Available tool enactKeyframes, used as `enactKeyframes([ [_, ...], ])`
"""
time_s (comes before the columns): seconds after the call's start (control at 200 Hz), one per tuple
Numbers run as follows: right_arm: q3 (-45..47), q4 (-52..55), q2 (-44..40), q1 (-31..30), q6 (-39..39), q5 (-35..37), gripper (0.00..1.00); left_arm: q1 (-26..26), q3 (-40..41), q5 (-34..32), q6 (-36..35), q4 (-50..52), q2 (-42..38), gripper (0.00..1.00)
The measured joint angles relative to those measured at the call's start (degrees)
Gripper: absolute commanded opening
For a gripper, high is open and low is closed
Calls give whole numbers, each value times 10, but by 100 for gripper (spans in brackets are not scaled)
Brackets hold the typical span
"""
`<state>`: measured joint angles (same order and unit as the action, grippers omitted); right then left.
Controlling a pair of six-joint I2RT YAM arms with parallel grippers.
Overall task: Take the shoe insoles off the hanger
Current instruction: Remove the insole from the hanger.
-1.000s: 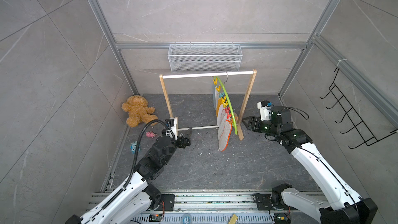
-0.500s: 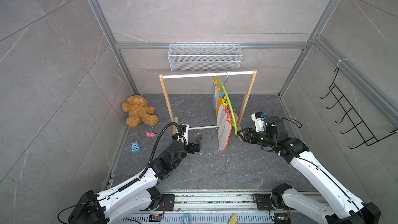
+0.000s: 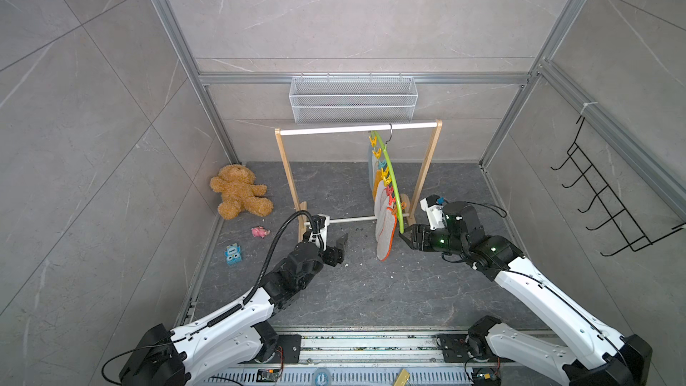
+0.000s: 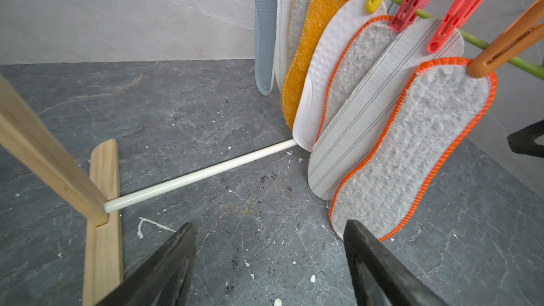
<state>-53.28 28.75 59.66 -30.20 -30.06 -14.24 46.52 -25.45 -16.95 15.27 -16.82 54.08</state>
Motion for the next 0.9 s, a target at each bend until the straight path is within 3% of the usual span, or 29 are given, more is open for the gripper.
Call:
enactKeyframes([
  [0.18,-8,-8,23,-31,-2,15,64,7,11,37,-13,-30,21,78],
  [0.33,-17,-15,42,-52,-4,29,64,48,34,38,-14,-78,62,77],
  [0.624,-28,-20,60,-70,-5,60,72,173,43,-20,-16,-188,221,77],
  [0.904,-17,-20,56,-70,-4,95,81,229,2,-88,-5,-295,381,77],
])
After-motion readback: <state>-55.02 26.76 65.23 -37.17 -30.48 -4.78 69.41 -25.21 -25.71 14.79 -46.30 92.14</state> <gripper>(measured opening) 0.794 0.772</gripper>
